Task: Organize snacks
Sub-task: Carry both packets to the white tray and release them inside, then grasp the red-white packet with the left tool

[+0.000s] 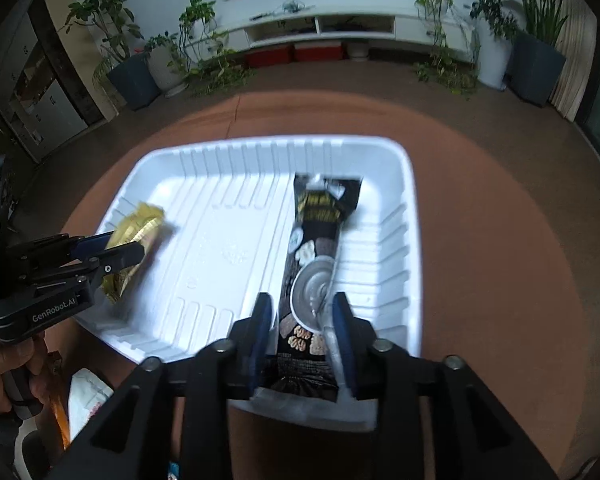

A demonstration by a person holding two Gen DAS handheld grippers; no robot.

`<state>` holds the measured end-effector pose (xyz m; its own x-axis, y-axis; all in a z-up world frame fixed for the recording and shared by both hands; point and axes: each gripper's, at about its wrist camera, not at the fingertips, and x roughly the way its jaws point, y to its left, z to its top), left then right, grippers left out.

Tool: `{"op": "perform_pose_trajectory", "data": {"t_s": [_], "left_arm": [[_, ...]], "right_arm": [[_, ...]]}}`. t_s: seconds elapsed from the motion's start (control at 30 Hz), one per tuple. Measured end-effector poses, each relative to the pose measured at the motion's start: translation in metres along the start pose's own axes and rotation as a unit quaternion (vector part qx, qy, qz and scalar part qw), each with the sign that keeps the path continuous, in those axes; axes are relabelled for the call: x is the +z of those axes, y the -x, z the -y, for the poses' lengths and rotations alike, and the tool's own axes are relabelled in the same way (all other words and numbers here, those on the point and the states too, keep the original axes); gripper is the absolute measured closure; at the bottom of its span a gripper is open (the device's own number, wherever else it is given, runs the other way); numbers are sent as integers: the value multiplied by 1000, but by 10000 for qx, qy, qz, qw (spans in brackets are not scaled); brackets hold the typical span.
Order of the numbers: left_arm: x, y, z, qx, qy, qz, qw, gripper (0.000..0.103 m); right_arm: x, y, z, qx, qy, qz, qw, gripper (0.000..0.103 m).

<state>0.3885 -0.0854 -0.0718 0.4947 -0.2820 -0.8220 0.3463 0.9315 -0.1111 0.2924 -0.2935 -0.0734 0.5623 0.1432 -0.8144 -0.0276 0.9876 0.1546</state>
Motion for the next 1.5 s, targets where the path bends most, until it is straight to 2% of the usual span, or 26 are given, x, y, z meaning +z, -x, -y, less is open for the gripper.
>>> {"op": "perform_pose_trajectory", "data": {"t_s": [0.03, 0.07, 0.1, 0.2, 0.37, 0.47, 0.6, 0.73, 0.93, 1.0, 1.1, 1.27, 1.3, 1.37, 1.5], "left_arm": [[1, 12, -1, -33, 51, 143, 9999, 73], [2, 22, -2, -65, 97, 281, 9995, 69], [3, 37, -3, -79, 147, 477, 9987, 60], [-1, 79, -3, -82, 179, 1014, 9947, 49], [-24, 147, -2, -146, 126, 1600, 9869, 29], [-47, 171, 4, -155, 95, 1704, 9852, 27], [-92, 191, 10, -220, 240, 1665, 9855, 23], [-139, 199, 15, -388, 436, 1443, 9878, 19], [-222, 192, 27, -329, 826, 928, 9917, 14], [-249, 184, 37, -361, 870, 610, 9937, 14], [-278, 177, 54, -371, 820, 400, 9951, 14], [-305, 173, 81, -223, 532, 227, 9981, 13], [-306, 174, 85, -190, 486, 221, 9984, 8], [-306, 172, 92, -86, 384, 202, 9990, 4], [-303, 168, 100, 66, 257, 43, 9996, 4]], "right_arm": [[2, 8, 1, 9, -30, 80, 10000, 47], [2, 18, 1, 48, -67, 170, 9998, 44], [2, 30, -1, 107, -94, 278, 9995, 39], [-3, 61, -6, 189, -105, 569, 9981, 27], [-25, 110, -9, 382, -240, 910, 9948, 24], [-48, 132, -13, 478, -226, 1064, 9929, 21], [-82, 149, -22, 516, -131, 1040, 9932, 20], [-114, 156, -30, 473, 2, 1011, 9938, 15], [-169, 155, -38, 403, 218, 769, 9960, 15], [-185, 153, -40, 443, 166, 652, 9968, 15], [-207, 148, -43, 539, 45, 480, 9974, 15], [-230, 146, -52, 533, 135, 359, 9978, 15], [-233, 147, -53, 526, 148, 357, 9979, 15], [-237, 148, -53, 494, 148, 363, 9980, 14], [-242, 148, -53, 361, 188, 346, 9986, 14]]}}
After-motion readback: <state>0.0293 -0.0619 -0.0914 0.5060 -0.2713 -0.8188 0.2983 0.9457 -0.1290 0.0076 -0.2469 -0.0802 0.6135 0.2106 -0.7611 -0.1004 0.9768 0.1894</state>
